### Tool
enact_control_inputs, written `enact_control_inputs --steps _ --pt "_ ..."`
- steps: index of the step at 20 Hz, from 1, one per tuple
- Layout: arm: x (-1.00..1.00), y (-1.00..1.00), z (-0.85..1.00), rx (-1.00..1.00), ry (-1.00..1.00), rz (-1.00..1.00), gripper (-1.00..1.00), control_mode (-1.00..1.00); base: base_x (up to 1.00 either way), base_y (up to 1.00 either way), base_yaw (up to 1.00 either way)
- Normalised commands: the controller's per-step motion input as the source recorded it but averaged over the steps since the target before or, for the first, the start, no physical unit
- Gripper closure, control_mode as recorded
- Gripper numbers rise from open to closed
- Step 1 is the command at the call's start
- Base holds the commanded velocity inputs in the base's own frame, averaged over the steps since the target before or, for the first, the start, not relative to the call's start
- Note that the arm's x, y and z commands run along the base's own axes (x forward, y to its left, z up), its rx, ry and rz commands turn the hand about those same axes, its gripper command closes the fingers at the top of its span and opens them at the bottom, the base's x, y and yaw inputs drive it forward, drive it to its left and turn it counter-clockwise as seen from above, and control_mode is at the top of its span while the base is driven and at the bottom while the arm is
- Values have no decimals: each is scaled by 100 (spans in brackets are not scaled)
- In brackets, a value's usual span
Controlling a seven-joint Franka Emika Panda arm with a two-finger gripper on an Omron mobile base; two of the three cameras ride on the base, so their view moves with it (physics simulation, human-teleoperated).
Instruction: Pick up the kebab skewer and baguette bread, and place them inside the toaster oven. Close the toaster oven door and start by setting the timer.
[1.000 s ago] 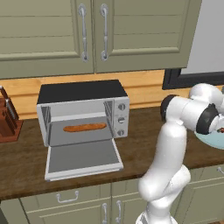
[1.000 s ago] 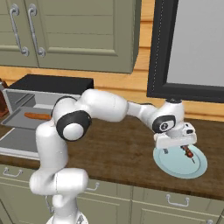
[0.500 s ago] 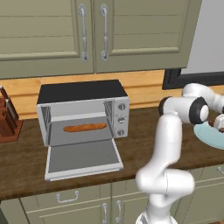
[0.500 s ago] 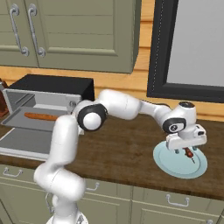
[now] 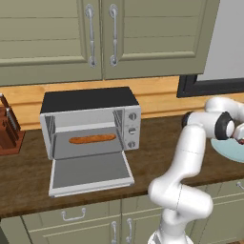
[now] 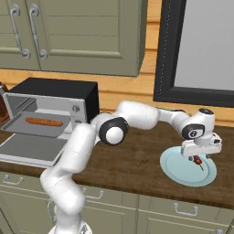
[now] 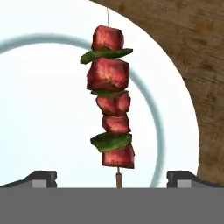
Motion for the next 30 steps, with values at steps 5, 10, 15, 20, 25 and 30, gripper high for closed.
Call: enact_control_inputs --steps 5,10,15,20,25,30 --pt "26 0 -53 0 4 0 -100 -100 0 0 0" --pt "30 0 -38 0 1 0 -100 -100 0 0 0" --pt "-13 2 -28 0 0 0 100 -100 0 0 0" --pt "-28 26 -32 0 1 1 100 -100 0 0 0" --pt "-51 16 -3 0 0 3 100 -100 0 0 0" --pt "-64 29 62 0 0 9 100 -100 0 0 0"
